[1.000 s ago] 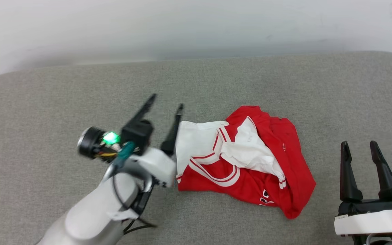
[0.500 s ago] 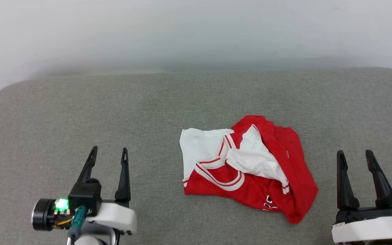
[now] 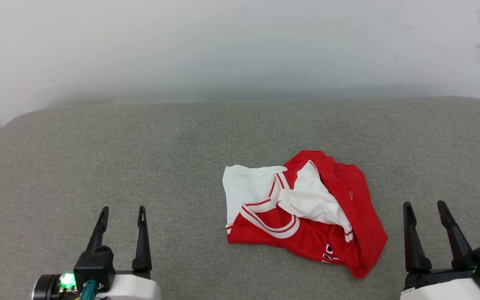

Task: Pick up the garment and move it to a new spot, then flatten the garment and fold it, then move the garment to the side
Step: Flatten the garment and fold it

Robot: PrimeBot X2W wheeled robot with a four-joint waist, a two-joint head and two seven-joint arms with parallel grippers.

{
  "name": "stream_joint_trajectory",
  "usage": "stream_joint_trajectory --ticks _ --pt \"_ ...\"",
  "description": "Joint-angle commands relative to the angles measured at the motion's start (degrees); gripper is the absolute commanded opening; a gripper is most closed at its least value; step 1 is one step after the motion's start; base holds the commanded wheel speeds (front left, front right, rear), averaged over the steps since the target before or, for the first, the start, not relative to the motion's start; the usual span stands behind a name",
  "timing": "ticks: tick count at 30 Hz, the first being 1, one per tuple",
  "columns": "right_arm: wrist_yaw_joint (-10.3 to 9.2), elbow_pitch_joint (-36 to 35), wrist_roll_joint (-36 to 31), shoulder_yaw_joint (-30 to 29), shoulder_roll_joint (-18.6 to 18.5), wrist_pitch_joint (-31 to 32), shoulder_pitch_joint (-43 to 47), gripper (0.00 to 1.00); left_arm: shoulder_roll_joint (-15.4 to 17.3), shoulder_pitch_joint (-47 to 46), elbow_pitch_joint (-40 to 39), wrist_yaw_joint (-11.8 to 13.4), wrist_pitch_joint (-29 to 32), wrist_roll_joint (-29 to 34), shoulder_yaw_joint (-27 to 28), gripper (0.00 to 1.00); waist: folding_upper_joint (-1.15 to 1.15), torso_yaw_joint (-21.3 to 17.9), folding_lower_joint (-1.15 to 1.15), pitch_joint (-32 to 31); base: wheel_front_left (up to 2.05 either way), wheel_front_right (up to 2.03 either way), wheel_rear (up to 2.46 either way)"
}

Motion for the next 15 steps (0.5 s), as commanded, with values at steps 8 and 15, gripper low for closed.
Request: stream_joint_trajectory --ticks 8,15 --pt "-0.02 0.47 -0.45 0.42 0.1 -0.11 1.34 1.0 -2.92 2.0 1.03 -4.15 -0.15 3.21 3.4 1.0 0.0 0.21 0.0 -0.61 0.0 0.0 0.0" --pt "-0.02 0.83 -0.3 0.6 0.1 -0.12 1.55 1.0 -4.95 2.05 1.6 -6.82 -0.15 5.24 5.58 1.0 0.0 0.66 0.0 -0.79 0.0 0.0 0.0"
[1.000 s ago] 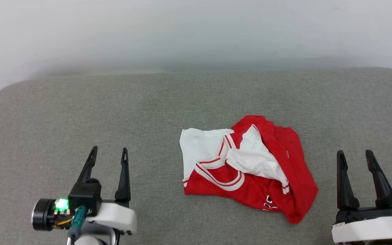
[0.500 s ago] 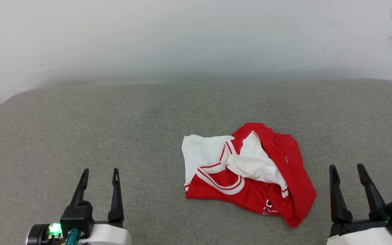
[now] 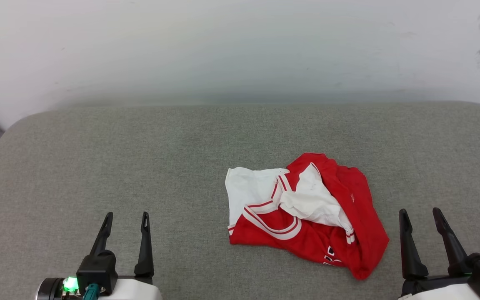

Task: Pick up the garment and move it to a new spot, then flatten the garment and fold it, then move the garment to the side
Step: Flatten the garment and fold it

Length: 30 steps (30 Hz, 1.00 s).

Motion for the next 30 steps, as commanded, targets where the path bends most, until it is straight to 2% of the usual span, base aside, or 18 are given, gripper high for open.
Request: stream_joint_trajectory --ticks 1,9,16,20,23,27,30 --pt "-0.02 0.16 -0.24 0.13 0.1 -0.12 0.48 1.0 -0.16 0.58 0.04 -0.15 -0.15 0.43 0.3 1.0 0.0 0.01 0.0 -0.02 0.0 0.0 0.0" --pt "-0.02 -1.21 -1.51 0.84 0.1 -0.11 -2.98 1.0 -1.75 0.69 0.04 -1.92 -0.15 1.75 2.34 1.0 0.0 -0.28 0.0 0.31 0.0 0.0 0.0" --pt "-0.02 -6.44 -7.25 2.18 -0.89 -0.12 -12.29 1.0 -2.85 -0.46 -0.39 -2.93 -0.15 2.63 3.29 1.0 0.0 -0.02 0.0 1.42 0.0 0.0 0.0" --pt "-0.02 -6.01 -6.67 5.38 -5.44 -0.12 -19.94 1.0 -3.27 -1.57 -0.47 -3.51 -0.15 2.93 3.77 1.0 0.0 0.25 0.0 2.89 0.0 0.0 0.0" --pt "-0.02 -2.39 -4.93 9.35 -10.33 -0.11 -25.88 1.0 -3.6 -2.35 -0.27 -3.95 -0.15 3.19 3.96 1.0 0.0 0.64 0.0 3.89 0.0 0.0 0.0" --pt "-0.03 4.02 -0.92 18.2 -17.36 1.62 -33.92 1.0 -4.13 -3.45 -0.12 -4.42 -0.15 3.32 4.04 1.0 0.0 1.21 0.0 5.11 0.0 0.0 0.0" --pt "-0.03 6.57 4.74 27.04 -22.89 8.31 -39.67 1.0 -4.41 -4.1 -0.06 -4.59 -0.15 3.32 3.97 1.0 0.0 1.45 0.0 6.1 0.0 0.0 0.0"
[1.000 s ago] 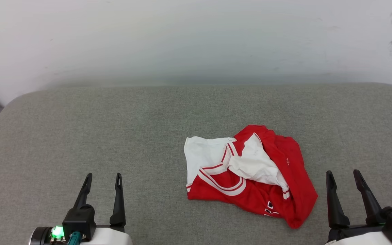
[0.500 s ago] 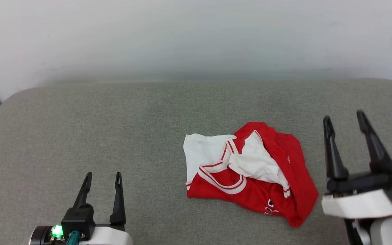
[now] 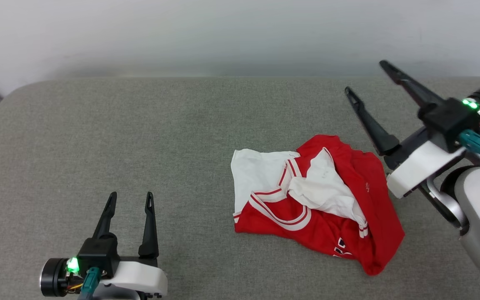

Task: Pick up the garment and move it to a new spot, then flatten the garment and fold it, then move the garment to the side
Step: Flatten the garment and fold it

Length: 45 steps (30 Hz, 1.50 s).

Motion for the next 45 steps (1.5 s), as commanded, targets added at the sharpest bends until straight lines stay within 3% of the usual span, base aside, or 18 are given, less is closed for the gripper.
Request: stream_joint_trajectory --ticks 1,8,14,19,28,29,37,42,45 --pt "-0.04 0.44 2.21 2.61 -1.72 2.55 -1.1 1.0 -0.2 -0.75 -0.06 -0.17 -0.15 0.05 0.14 1.0 0.0 0.2 -0.01 0.49 0.0 0.0 0.0" --pt "-0.04 -3.93 20.56 24.21 -14.0 24.9 -12.38 1.0 -0.61 -2.25 -0.07 -0.65 -0.15 0.07 0.08 1.0 0.0 1.17 -0.01 3.05 0.0 0.0 0.0" --pt "-0.04 -5.88 30.89 36.59 -18.09 40.24 -18.41 1.0 -0.91 -4.06 0.0 -0.94 -0.15 -0.22 -0.08 1.0 0.0 2.43 -0.01 5.97 0.0 0.0 0.0" --pt "-0.04 -3.02 33.45 43.14 -17.82 44.59 -21.66 1.0 -1.08 -5.66 0.01 -0.95 -0.15 -0.49 -0.59 1.0 0.0 3.57 -0.01 8.93 0.0 0.0 0.0" --pt "-0.03 2.03 33.73 47.78 -15.86 43.97 -20.73 1.0 -1.23 -7.57 0.37 -0.34 -0.15 -1.27 -1.55 1.0 0.0 5.2 -0.01 12.16 0.0 0.0 0.0" --pt "-0.03 1.65 33.12 47.94 -15.74 41.77 -21.28 0.0 -1.24 -7.41 0.54 -0.02 -0.15 -1.35 -1.49 1.0 0.0 4.92 -0.01 11.95 0.0 0.0 0.0" --pt "-0.04 0.22 35.92 46.85 -17.48 30.1 -22.08 0.0 -1.23 -5.23 0.77 0.44 -0.15 -1.04 -0.74 1.0 0.0 2.36 -0.01 7.89 0.0 0.0 0.0" --pt "-0.04 -0.69 39.74 41.74 -19.04 22.71 -19.67 0.0 -1.22 -4.3 0.52 0.5 -0.15 -0.99 -0.61 1.0 0.0 1.0 -0.01 6.18 0.0 0.0 0.0" --pt "-0.03 1.06 43.54 33.98 -21.13 15.43 -15.13 0.0 -1.21 -3.48 0.18 0.56 -0.15 -0.98 -0.38 1.0 0.0 0.12 -0.01 5.47 0.0 0.0 0.0"
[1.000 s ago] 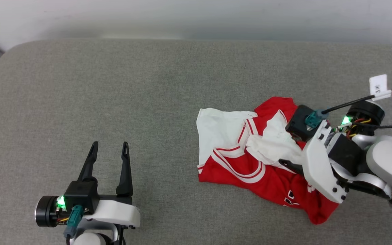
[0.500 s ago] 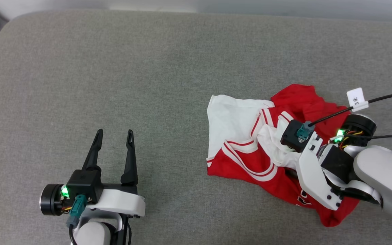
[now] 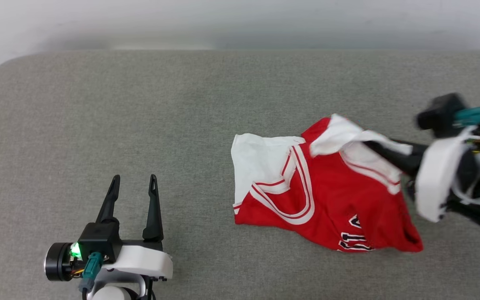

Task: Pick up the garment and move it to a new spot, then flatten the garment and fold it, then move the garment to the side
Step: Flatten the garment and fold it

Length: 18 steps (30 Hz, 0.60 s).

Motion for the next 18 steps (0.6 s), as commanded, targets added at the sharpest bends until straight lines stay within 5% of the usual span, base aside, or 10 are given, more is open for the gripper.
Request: stream_joint_trajectory --ticks 1,10,18 --pt "-0.04 1.36 1.25 -2.64 -1.11 -2.34 2.59 0.0 -0.04 0.62 -0.35 0.08 -0.15 0.05 0.07 1.0 0.0 -0.52 0.0 -0.38 0.0 0.0 0.0" --pt "-0.03 15.32 7.98 -16.81 -3.0 -12.38 16.35 0.0 -0.05 1.08 -0.43 -0.01 -0.15 -0.25 0.17 1.0 0.0 -0.72 0.0 0.27 0.0 0.0 0.0" --pt "-0.03 33.45 13.48 -21.78 2.42 -13.76 24.81 0.0 -0.04 -0.05 0.15 -0.17 -0.15 -0.47 -0.4 1.0 0.0 0.13 0.0 1.07 0.0 0.0 0.0"
